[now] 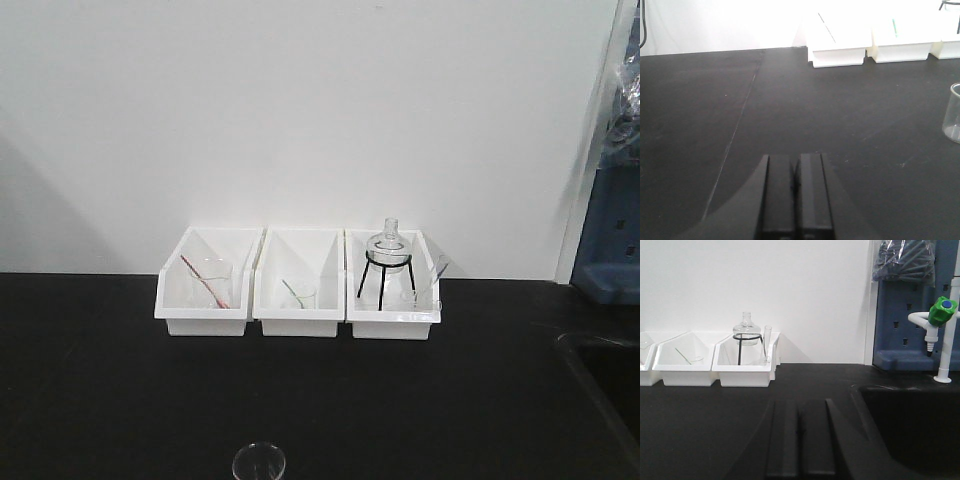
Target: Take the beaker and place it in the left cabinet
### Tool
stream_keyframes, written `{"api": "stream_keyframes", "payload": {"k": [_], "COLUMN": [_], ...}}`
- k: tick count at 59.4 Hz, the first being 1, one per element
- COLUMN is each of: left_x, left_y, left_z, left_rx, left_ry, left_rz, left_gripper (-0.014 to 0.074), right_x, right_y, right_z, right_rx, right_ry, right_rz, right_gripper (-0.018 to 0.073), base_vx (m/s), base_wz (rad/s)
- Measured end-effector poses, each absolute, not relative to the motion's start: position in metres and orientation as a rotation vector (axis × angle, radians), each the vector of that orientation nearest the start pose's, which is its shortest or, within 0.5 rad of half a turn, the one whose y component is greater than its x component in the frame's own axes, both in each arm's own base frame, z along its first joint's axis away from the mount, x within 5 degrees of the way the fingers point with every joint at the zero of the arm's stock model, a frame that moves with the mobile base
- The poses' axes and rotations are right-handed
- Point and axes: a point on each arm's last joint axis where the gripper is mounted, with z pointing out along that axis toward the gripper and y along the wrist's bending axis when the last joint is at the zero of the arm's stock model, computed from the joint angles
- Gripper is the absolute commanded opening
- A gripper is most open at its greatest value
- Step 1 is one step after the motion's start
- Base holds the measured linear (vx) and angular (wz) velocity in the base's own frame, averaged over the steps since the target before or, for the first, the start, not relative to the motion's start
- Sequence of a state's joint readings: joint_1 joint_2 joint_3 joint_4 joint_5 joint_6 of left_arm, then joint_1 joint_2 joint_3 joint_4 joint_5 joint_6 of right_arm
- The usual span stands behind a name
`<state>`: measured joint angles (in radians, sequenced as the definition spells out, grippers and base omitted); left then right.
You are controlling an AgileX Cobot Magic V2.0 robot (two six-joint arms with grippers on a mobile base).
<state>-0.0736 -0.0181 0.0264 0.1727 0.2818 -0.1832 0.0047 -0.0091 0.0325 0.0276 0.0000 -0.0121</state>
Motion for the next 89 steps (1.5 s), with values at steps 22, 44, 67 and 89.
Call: {"api": "stream_keyframes", "payload": {"k": [22, 44, 67, 89], "left_x": [0.054, 0.054, 0.054, 0.054], "left_y": [0.000, 0.000, 0.000, 0.000], "left_z": [0.180, 0.180, 0.180, 0.180], "left_rx": [0.015, 0.015, 0.015, 0.015], "left_ry": [1.769, 1.769, 1.769, 1.769], "left_rz": [-0.023, -0.023, -0.023, -0.023], "left_gripper": [0.0004, 0.0004, 0.0004, 0.0004], "right_x": [0.056, 0.080, 0.155, 0.174], "right_y": [0.000, 0.000, 0.000, 0.000], "right_z": [0.210, 0.314, 0.316, 0.297], "right_rx": [0.010, -0.034, -0.039, -0.015], "right_ry": [1.432, 1.364, 1.596, 1.717], "right_rz": [0.016, -0.039, -0.037, -0.012], "right_gripper": [-0.0005, -0.0005, 0.0053, 0.0683], "base_vx": [0.00, 0.00, 0.00, 0.00], "base_wz": [0.00, 0.00, 0.00, 0.00]}}
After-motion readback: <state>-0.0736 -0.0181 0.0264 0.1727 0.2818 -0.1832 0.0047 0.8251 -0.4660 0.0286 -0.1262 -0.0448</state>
